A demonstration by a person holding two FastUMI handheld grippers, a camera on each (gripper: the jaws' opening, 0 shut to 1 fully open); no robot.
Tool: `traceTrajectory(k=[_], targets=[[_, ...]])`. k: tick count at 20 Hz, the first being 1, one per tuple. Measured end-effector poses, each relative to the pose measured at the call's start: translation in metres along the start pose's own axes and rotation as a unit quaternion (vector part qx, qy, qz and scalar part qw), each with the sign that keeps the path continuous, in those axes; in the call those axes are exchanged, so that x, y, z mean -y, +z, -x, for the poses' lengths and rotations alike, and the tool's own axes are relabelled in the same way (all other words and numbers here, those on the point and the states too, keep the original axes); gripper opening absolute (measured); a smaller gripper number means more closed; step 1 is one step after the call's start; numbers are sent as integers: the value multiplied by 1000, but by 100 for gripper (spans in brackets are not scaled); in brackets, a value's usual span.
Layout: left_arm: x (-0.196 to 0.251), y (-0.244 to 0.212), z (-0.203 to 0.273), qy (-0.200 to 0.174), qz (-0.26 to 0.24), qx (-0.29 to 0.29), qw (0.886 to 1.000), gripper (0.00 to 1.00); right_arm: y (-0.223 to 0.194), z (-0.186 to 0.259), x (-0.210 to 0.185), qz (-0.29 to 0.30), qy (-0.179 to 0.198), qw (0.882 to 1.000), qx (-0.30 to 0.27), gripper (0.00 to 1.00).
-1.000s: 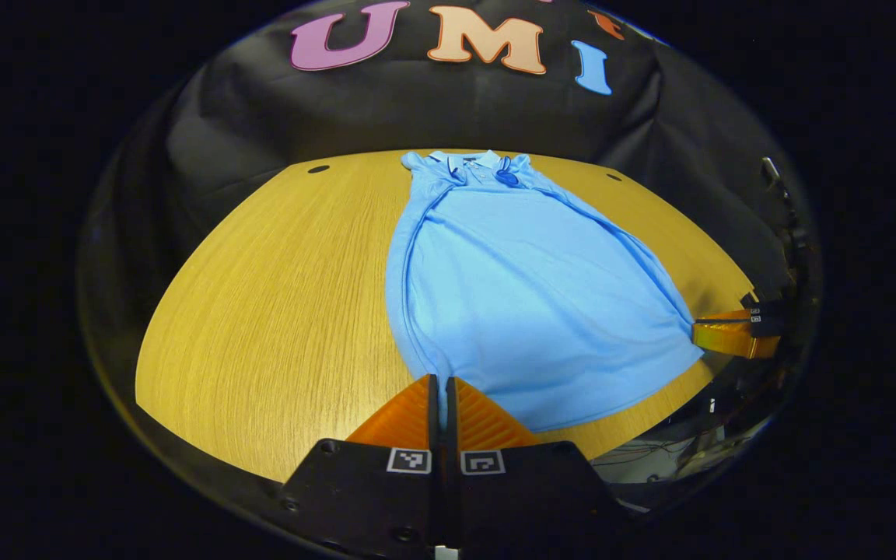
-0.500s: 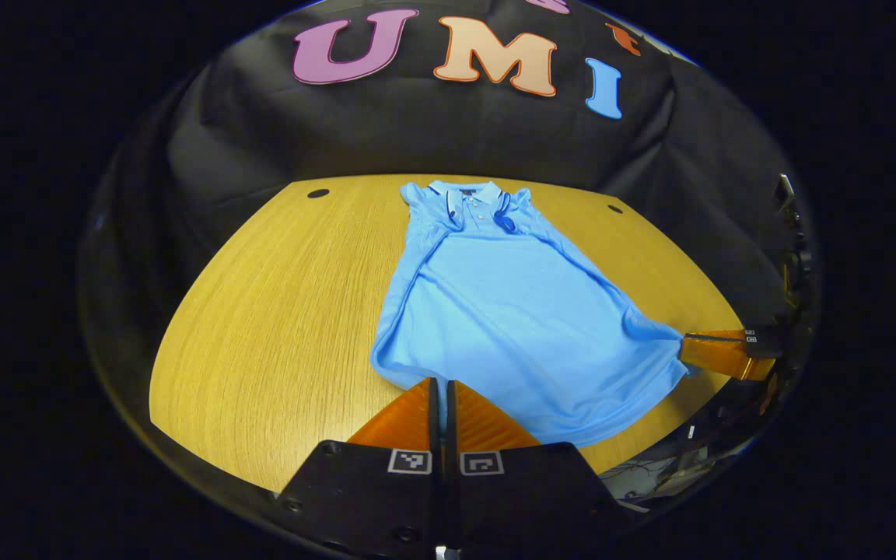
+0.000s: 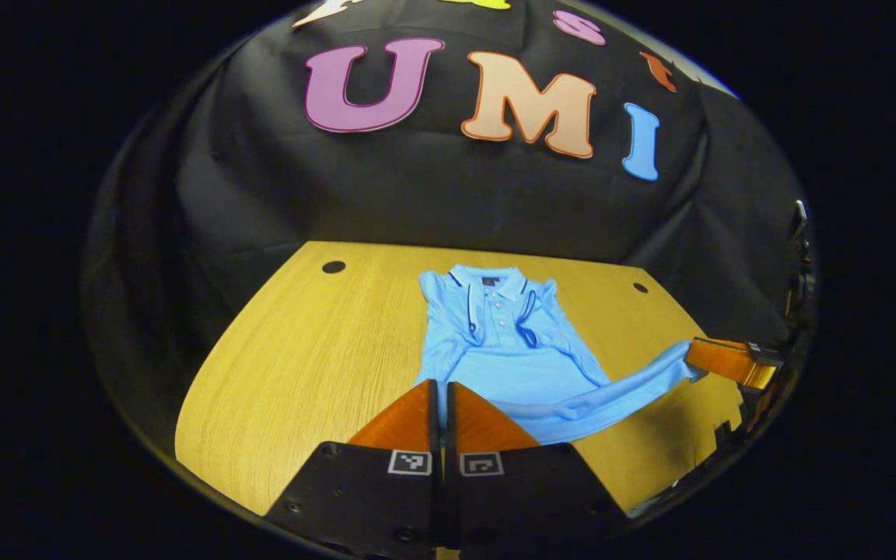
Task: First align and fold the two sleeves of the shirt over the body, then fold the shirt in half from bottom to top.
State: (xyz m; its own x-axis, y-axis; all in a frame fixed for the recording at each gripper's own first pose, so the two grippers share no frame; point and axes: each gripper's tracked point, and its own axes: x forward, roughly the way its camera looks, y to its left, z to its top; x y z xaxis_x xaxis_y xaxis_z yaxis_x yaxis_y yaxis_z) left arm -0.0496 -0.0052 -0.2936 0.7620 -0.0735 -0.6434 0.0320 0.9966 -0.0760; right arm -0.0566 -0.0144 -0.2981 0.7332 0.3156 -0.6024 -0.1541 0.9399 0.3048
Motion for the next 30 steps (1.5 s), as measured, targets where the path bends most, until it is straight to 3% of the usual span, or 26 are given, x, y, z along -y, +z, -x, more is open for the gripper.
traceTrajectory(k=[3,8,13,19,23,25,28,29,30], targets=[[0,27,-26,3,16,13,1000,0,28,-34,13,-32,-3,999,13,2],[-4,66,-100,-30,39,22,999,0,67,-100,30,-11,-26,998,47,2],[-15,91,-184,-59,10,9,998,0,74,-171,58,-26,-76,996,43,2],[-31,61,-274,-60,-24,-45,997,0,33,-245,112,-31,-132,991,-6,2],[-41,40,-295,-34,-11,-59,998,0,12,-257,120,-32,-140,989,-35,3],[-46,48,-283,-20,-10,-44,999,9,31,-246,122,-13,-136,991,-13,5],[-41,84,-243,3,-24,5,1000,95,91,-199,109,38,-133,987,76,73],[-38,100,-220,16,-30,29,999,96,114,-174,104,56,-130,984,104,96],[-34,116,-189,29,-39,59,997,96,135,-147,95,69,-125,981,131,98]])
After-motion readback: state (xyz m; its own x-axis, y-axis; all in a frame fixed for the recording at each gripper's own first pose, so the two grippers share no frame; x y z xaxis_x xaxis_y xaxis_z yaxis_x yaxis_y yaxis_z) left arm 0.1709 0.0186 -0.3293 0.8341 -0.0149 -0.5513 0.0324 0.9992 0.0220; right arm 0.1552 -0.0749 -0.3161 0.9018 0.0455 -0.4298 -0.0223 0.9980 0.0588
